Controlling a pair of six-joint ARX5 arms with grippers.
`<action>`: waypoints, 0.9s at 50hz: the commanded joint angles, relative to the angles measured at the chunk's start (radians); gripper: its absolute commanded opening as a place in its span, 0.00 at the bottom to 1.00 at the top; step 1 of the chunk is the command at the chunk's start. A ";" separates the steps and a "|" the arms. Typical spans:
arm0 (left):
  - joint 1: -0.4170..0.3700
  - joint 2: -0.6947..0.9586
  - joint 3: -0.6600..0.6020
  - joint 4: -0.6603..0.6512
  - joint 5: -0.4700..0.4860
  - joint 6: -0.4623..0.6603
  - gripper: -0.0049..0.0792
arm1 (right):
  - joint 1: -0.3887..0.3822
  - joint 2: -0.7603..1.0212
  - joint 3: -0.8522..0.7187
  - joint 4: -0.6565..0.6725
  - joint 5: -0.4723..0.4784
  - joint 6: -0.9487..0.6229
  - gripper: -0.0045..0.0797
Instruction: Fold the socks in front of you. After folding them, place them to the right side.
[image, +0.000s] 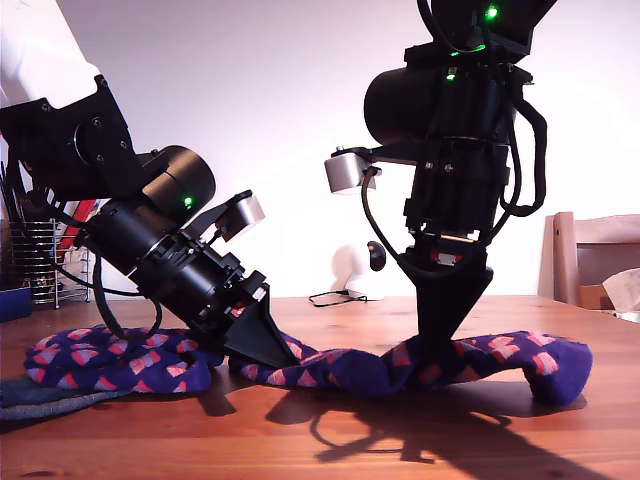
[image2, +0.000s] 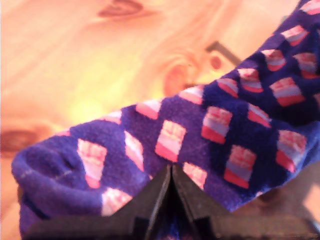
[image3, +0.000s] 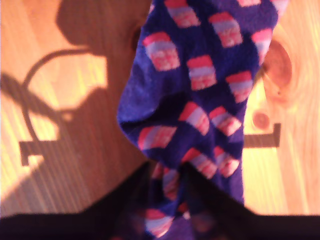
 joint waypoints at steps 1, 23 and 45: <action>0.005 0.045 -0.008 -0.002 -0.019 0.002 0.03 | 0.005 -0.031 0.028 -0.017 0.010 0.006 0.40; 0.014 0.069 -0.006 -0.051 -0.099 0.006 0.03 | -0.063 -0.038 0.074 -0.201 0.025 0.285 0.40; -0.014 0.069 0.030 -0.098 -0.170 0.274 0.03 | -0.151 -0.038 0.074 -0.255 0.061 0.669 0.40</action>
